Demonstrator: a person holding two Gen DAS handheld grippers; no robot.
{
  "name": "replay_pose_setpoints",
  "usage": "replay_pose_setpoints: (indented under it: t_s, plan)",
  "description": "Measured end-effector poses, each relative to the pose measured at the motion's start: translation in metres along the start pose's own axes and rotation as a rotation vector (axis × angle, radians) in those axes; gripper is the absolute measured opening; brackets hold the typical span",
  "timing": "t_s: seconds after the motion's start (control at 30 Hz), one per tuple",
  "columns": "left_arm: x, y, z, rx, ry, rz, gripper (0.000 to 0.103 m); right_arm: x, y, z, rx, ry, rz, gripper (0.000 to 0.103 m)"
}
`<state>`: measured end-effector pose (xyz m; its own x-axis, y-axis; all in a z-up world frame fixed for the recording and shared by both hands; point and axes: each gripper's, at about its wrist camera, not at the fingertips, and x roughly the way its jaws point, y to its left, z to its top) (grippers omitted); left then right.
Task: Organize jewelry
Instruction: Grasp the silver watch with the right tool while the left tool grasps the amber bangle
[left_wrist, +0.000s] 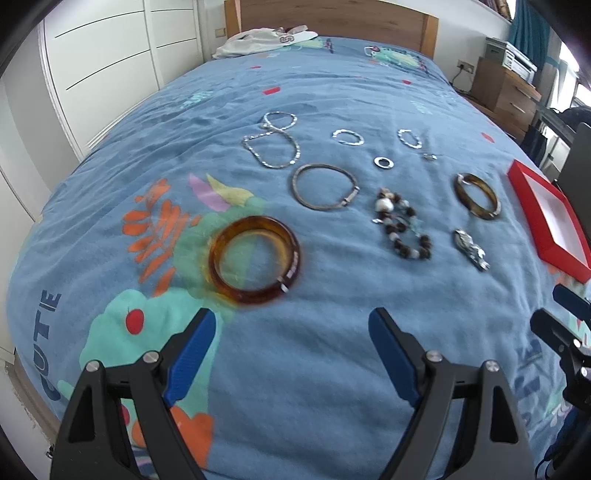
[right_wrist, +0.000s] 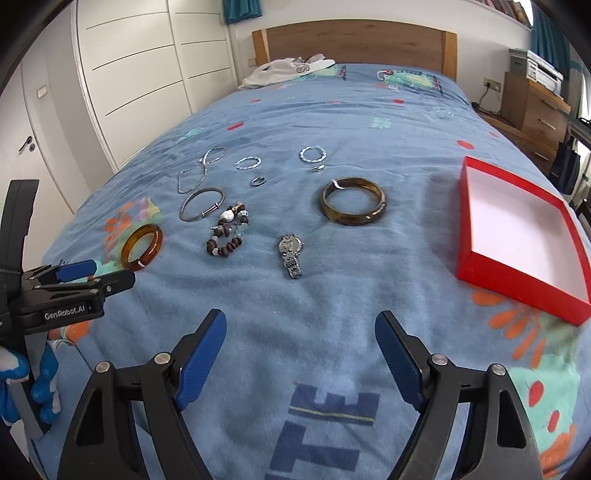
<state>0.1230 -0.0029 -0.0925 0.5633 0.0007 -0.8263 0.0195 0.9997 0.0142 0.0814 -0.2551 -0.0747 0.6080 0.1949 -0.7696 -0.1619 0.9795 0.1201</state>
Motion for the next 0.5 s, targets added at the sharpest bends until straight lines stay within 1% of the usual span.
replay_pose_setpoints:
  t_s: [0.13, 0.23, 0.37, 0.5]
  plan:
    - [0.012, 0.016, 0.014, -0.037, -0.009, 0.023, 0.085, 0.015, 0.001, 0.009, -0.014, 0.017, 0.021, 0.074]
    - [0.021, 0.031, 0.023, -0.065, -0.014, 0.032, 0.085, 0.029, 0.002, 0.019, -0.024, 0.031, 0.035, 0.073]
    - [0.031, 0.041, 0.031, -0.072, -0.009, -0.005, 0.085, 0.05, 0.002, 0.032, -0.026, 0.047, 0.051, 0.072]
    - [0.037, 0.04, 0.035, -0.071, -0.013, -0.035, 0.085, 0.069, 0.001, 0.04, -0.034, 0.071, 0.062, 0.065]
